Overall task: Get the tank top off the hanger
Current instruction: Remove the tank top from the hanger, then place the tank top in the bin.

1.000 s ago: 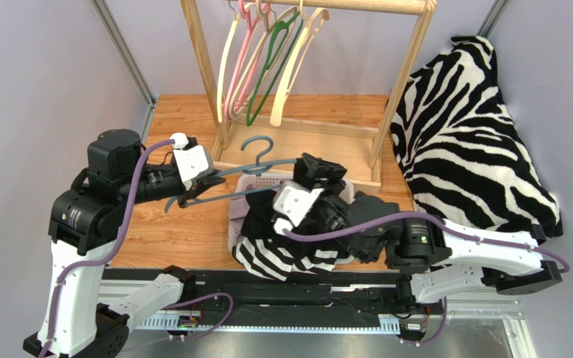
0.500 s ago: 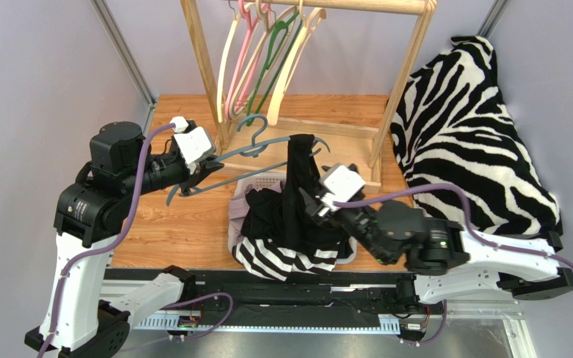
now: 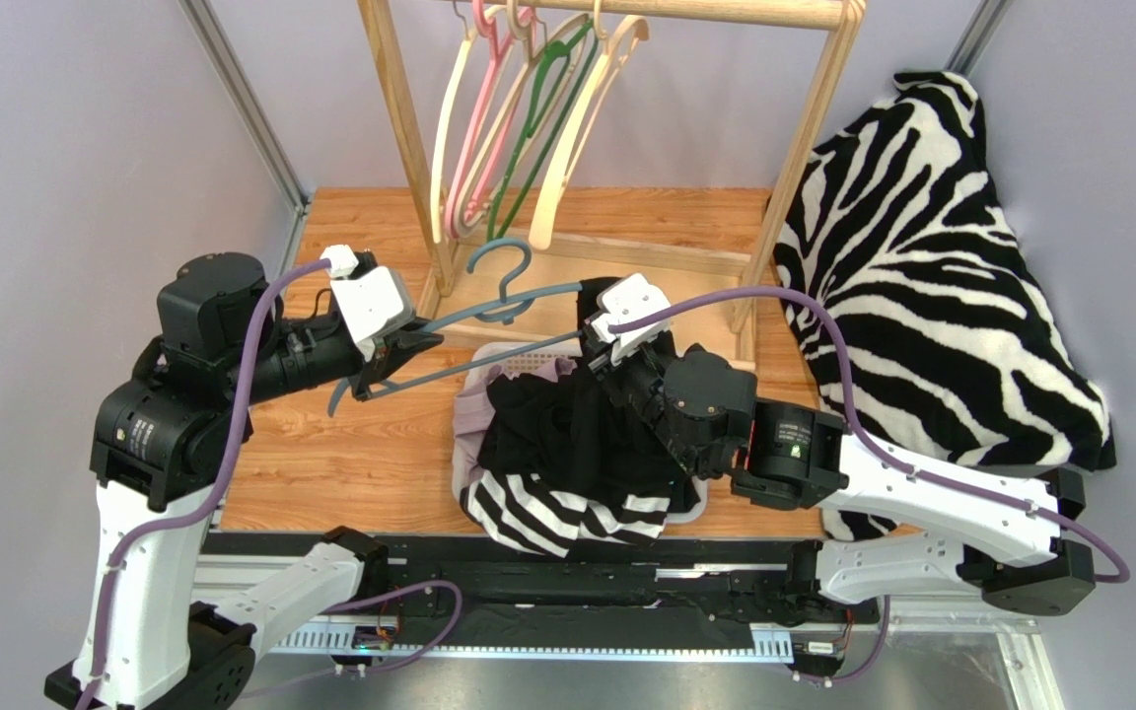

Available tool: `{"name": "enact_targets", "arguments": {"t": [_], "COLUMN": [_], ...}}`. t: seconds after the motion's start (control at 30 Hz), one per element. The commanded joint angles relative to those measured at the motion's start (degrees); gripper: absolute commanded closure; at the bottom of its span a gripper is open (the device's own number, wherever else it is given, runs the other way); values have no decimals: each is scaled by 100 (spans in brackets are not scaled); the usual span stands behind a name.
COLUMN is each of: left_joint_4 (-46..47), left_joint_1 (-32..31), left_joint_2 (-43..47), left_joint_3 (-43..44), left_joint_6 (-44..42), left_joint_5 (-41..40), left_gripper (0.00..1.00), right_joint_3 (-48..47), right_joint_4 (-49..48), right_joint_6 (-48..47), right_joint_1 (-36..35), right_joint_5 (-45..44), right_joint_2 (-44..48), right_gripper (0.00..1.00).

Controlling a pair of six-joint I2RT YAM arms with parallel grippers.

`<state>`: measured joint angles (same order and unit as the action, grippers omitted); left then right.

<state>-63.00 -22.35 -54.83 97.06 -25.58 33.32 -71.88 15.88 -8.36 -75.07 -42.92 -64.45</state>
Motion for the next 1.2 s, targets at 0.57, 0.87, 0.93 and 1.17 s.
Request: {"name": "enact_targets", "arguments": {"t": [0.57,0.87,0.93,1.17], "left_joint_4": [52,-107,33,420], "left_joint_1": [108,222,248,292], "left_joint_2": [130,306,271,8], "left_joint_3": [243,744,1016,1131], "left_joint_6": [133,62,202,510], "left_joint_5": [263,87,-202,-599], "left_gripper": [100,100,100,100], "right_joint_3": [192,639,771,1079], "right_joint_4": [363,968,1066,796], "right_joint_6": [634,1010,1126,1320], "right_joint_1": [1091,1214,1205,1118], "right_joint_5": [170,687,845,2485], "right_joint_2": [1206,1505,1557,1514], "right_gripper": [100,100,100,100]}}
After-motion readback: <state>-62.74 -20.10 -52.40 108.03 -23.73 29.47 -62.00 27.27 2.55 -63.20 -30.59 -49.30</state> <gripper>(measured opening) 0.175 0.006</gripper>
